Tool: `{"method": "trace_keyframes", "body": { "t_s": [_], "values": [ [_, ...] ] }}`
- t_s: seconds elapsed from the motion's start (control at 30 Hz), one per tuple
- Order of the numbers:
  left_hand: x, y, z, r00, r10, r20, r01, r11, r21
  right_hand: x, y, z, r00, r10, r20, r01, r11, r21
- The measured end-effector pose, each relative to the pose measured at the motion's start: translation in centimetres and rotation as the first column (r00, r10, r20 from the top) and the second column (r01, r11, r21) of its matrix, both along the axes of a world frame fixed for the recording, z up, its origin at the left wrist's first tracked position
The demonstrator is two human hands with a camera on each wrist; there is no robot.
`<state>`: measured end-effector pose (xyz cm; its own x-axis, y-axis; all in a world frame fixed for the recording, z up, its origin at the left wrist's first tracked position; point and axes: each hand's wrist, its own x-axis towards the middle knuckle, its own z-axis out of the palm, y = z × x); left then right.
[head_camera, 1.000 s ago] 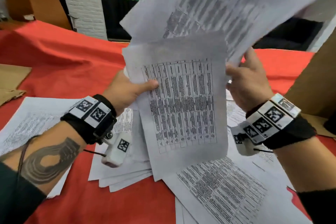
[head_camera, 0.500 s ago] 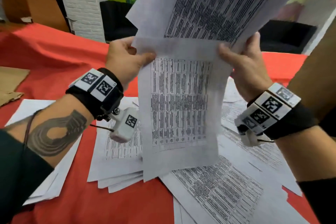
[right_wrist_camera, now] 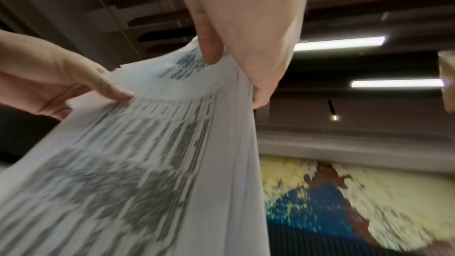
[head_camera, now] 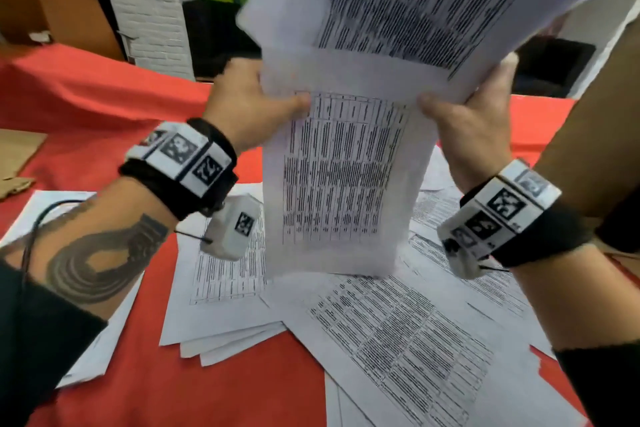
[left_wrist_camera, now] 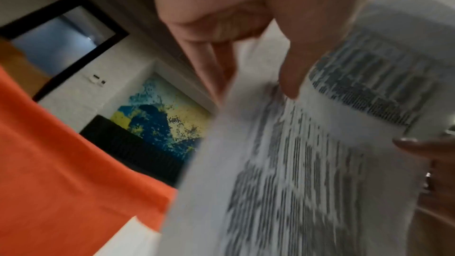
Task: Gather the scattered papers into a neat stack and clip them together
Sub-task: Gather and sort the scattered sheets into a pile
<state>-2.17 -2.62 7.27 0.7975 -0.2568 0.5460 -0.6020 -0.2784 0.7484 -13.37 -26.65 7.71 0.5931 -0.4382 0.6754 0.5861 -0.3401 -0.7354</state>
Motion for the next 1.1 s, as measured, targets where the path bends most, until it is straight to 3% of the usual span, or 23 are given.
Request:
{"method": "trace_keyframes", "body": {
  "t_s": [0.07, 0.13, 0.23, 0.4, 0.5, 0.57, 0.67, 0.83, 0.93, 1.03, 1.1],
  "values": [
    [-0.2, 0.0, -2.1, 0.996, -0.05, -0.08, 0.064, 0.98, 0.191, 0.0, -0.1, -2.2, 0.998, 0.014, -0.06, -0.014, 1.0, -0.003],
    [-0.3, -0.2, -3.0, 0.995, -0.056, -0.08, 0.073, 0.967, 0.243, 0.0, -0.1, -2.9, 0.993, -0.057, -0.106, 0.053, 0.998, -0.046],
    [-0.5, -0.6, -2.8, 0.994, -0.085, -0.07, 0.09, 0.994, 0.065, 0.0, -0.4, -2.3, 0.99, -0.112, -0.083, 0.107, 0.992, -0.07],
    [-0.9, -0.5, 0.0, 1.0, -0.02, 0.011, 0.021, 0.981, -0.194, -0.5, -1.2, 0.4, 0.976, -0.185, 0.115, 0.191, 0.981, -0.04],
    [-0.3, 0.2, 0.8, 0.997, -0.078, 0.024, 0.082, 0.966, -0.245, -0.8, -1.9, 1.3, 0.989, -0.093, 0.113, 0.093, 0.996, 0.002],
    [-0.2, 0.2, 0.1, 0.992, -0.123, -0.022, 0.117, 0.975, -0.19, -0.7, -1.7, 0.4, 0.997, -0.074, 0.019, 0.074, 0.997, -0.009],
    [-0.8, -0.4, -1.6, 0.99, -0.106, -0.095, 0.107, 0.994, 0.009, -0.4, -1.1, -1.8, 0.991, -0.07, -0.116, 0.065, 0.997, -0.042],
    [-1.3, -1.2, 0.6, 0.998, -0.056, 0.035, 0.058, 0.996, -0.067, -0.4, -0.9, 0.8, 0.999, -0.048, 0.001, 0.048, 0.999, 0.002],
    [-1.2, -1.3, 1.5, 0.99, -0.123, 0.07, 0.13, 0.985, -0.112, -0.4, -1.3, 1.2, 0.999, -0.034, 0.034, 0.033, 0.999, 0.024],
    [-0.1, -1.2, 0.0, 0.99, -0.141, -0.03, 0.142, 0.989, 0.031, -0.3, -1.5, 0.0, 0.995, -0.091, -0.039, 0.091, 0.996, -0.001],
    [0.2, -1.3, -0.7, 0.995, -0.103, -0.01, 0.104, 0.987, 0.126, -0.4, -1.1, -0.1, 0.991, -0.115, -0.075, 0.113, 0.993, -0.028]
  ]
}}
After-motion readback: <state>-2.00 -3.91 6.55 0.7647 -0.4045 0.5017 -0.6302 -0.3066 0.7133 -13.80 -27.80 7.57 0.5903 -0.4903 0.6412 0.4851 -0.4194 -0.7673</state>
